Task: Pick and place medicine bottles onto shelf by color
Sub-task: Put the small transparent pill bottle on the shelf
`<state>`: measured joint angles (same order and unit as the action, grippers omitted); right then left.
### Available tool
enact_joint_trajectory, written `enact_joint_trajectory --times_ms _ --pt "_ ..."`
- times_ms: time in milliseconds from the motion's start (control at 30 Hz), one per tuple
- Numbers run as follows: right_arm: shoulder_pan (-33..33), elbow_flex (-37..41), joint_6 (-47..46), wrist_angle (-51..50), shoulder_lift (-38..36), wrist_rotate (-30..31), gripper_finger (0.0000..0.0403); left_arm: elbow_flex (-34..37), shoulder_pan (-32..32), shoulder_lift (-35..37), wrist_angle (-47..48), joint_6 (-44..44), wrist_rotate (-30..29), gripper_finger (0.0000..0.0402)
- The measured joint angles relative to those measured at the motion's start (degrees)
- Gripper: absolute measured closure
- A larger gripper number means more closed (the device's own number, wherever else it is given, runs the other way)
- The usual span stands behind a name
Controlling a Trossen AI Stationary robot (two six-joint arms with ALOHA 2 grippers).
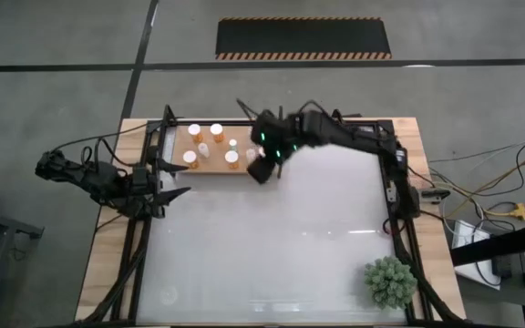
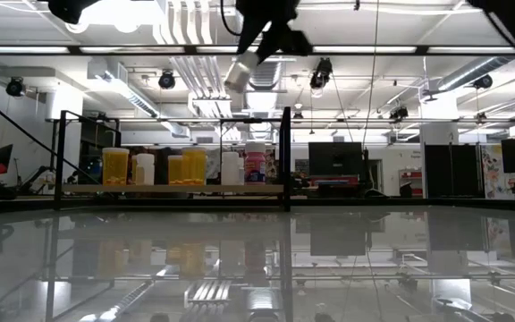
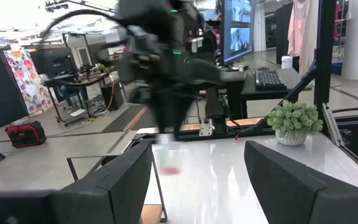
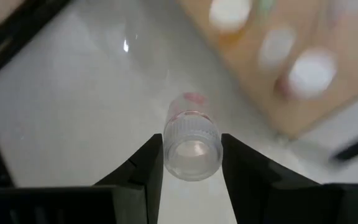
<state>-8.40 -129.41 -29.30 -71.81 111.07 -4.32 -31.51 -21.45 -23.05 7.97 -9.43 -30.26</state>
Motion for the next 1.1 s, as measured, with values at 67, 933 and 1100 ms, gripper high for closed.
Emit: enact_joint_trajectory --times_ms 67,933,1100 --pt "-2.6 -4.7 4.6 0.1 2.5 0.0 0.0277 0.0 0.0 -0.1 0.0 0.0 0.0 0.0162" --pt "-15.3 -2.5 27.2 10.4 10.6 1.4 0.0277 0.0 0.0 0.7 0.0 -0.5 -0.2 0.0162" --pt "-15.3 -2.5 30.5 10.4 11.7 1.6 0.0277 0.0 0.0 0.7 0.1 -0.5 -0.2 0.0162"
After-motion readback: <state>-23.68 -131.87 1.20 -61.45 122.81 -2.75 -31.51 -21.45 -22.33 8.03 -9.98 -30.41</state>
